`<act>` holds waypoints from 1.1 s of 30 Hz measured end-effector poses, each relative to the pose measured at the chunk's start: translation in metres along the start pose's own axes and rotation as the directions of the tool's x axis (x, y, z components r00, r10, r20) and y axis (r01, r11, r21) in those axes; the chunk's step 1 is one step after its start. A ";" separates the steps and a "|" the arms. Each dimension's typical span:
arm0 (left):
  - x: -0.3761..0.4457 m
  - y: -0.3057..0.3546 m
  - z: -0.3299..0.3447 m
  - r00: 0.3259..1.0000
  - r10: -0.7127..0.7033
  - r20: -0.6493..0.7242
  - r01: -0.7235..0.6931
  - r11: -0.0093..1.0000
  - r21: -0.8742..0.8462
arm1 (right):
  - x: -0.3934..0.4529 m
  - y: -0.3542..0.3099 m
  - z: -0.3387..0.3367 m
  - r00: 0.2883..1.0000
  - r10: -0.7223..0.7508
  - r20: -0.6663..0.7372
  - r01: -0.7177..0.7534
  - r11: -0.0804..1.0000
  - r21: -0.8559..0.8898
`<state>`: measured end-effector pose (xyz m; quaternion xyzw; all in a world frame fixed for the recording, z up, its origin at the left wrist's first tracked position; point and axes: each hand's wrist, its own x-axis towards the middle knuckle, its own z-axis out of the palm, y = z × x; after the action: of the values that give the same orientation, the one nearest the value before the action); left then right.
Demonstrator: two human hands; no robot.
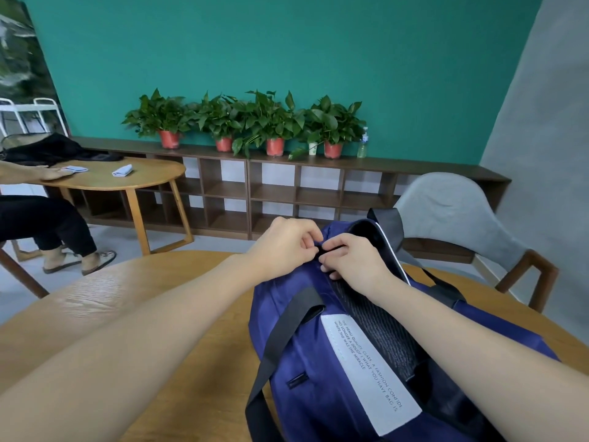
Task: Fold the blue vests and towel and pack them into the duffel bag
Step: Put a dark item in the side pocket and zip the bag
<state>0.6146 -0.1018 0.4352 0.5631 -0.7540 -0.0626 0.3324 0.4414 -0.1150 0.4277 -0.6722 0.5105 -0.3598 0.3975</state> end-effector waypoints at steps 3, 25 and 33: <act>0.001 0.007 -0.010 0.987 -0.123 -0.100 0.099 0.971 -0.217 | -0.003 -0.006 0.000 0.997 -0.067 0.027 0.065 0.994 0.086; 0.017 -0.003 -0.025 0.966 0.087 0.243 -0.080 0.996 -0.039 | -0.014 -0.012 0.001 0.970 -0.192 -0.151 0.200 0.979 0.036; 0.020 -0.018 -0.037 0.976 0.115 0.184 -0.134 0.986 0.097 | -0.018 -0.012 0.005 0.981 -0.152 -0.121 0.157 0.987 0.034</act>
<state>0.6471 -0.1160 0.4643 0.5241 -0.8168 -0.0507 0.2358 0.4472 -0.0944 0.4352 -0.6786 0.4714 -0.4395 0.3522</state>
